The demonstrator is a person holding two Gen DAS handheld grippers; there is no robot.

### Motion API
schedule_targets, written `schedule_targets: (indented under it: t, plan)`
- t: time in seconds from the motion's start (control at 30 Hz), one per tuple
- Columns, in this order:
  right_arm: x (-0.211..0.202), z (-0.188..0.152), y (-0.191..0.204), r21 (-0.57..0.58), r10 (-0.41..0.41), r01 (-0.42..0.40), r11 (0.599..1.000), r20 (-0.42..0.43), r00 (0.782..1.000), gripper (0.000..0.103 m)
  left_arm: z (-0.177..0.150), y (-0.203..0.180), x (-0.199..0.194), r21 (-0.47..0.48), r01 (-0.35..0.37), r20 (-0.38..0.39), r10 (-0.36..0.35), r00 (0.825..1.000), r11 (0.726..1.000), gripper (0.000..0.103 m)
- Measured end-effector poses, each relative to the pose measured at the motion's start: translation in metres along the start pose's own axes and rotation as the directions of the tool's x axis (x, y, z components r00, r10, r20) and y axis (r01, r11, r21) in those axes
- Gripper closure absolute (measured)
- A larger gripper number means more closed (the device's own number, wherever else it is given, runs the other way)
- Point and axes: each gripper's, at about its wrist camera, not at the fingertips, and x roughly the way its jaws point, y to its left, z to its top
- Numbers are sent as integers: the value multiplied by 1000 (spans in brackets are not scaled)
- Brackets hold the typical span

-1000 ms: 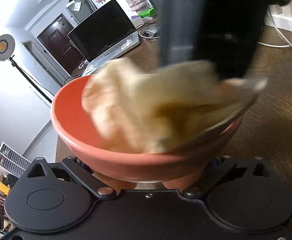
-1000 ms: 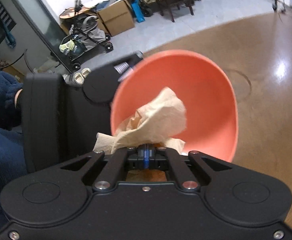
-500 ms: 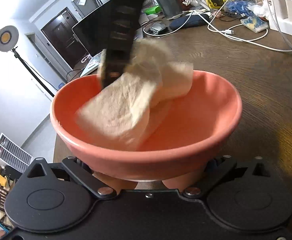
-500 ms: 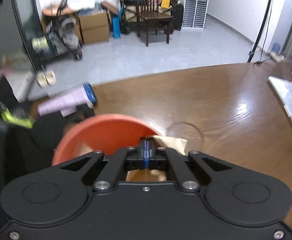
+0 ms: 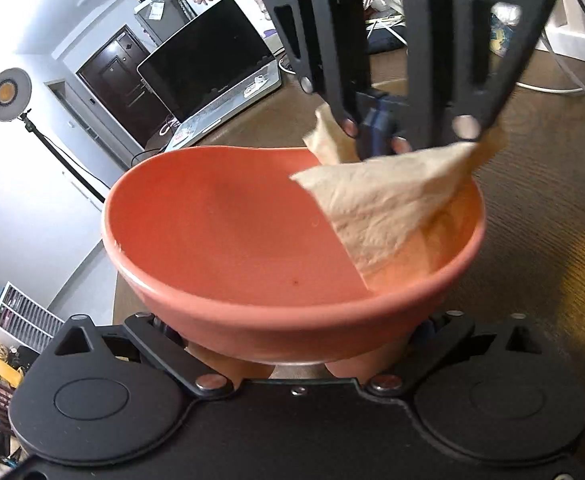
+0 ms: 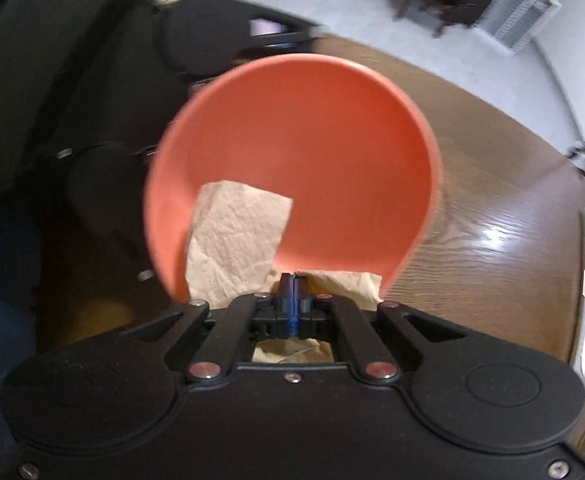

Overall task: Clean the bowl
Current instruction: 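Rub the paper towel around the bowl's inner wall with the right gripper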

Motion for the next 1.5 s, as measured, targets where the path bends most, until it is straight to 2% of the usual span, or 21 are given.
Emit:
schedule_targets:
  t: [0.07, 0.17, 0.23, 0.33, 0.43, 0.6, 0.73, 0.93, 1.1, 1.17, 1.27, 1.4, 1.5]
  plan:
    - [-4, 9, 0, 24, 107, -107, 994, -2, 994, 103, 0, -2, 0, 4, -1, 4, 1, 1000, 1000, 4]
    - [-8, 21, -1, 56, 177, -178, 982, 27, 984, 103, 0, -3, 1, -8, 1, -1, -1, 1000, 1000, 4]
    - [-11, 28, -4, 74, 195, -198, 977, 53, 979, 103, 0, -3, 2, -14, 3, -3, -3, 1000, 1000, 4]
    - [-14, 32, -8, 101, 164, -178, 979, 131, 978, 103, 0, -3, 2, -20, 1, -6, -1, 1000, 1000, 4]
    - [-16, 40, -7, 114, 90, -112, 987, 180, 980, 103, 0, -3, 1, -35, -2, -8, 1, 1000, 999, 4]
    - [-11, 46, -15, 167, -1, -31, 985, 191, 982, 103, -1, -5, 1, -46, -9, -10, 8, 1000, 999, 4]
    - [-1, 29, -26, 164, -39, 16, 986, 136, 990, 103, -1, -7, 1, -40, -13, -11, 13, 1000, 999, 4]
    - [-8, -9, -27, 177, 17, -30, 984, 74, 997, 103, -1, -1, 7, -51, -7, -12, 6, 1000, 999, 4]
    - [-28, -17, -12, 248, 141, -178, 952, 161, 977, 102, 0, -1, 7, -37, -11, -11, 10, 1000, 999, 4]
    - [-36, -14, -13, 262, 139, -191, 946, 204, 969, 102, 0, 0, 6, -33, -12, -11, 12, 1000, 999, 4]
    - [-42, -3, -17, 266, 91, -158, 951, 249, 964, 103, 3, -3, 8, -35, -15, -14, 14, 1000, 999, 4]
    - [-33, 3, -31, 302, 39, -119, 946, 258, 965, 102, 4, -2, 10, -48, -16, -21, 15, 1000, 999, 4]
    - [-18, 0, -42, 331, -4, -72, 941, 223, 975, 102, 4, -2, 11, -51, -14, -24, 13, 1000, 999, 4]
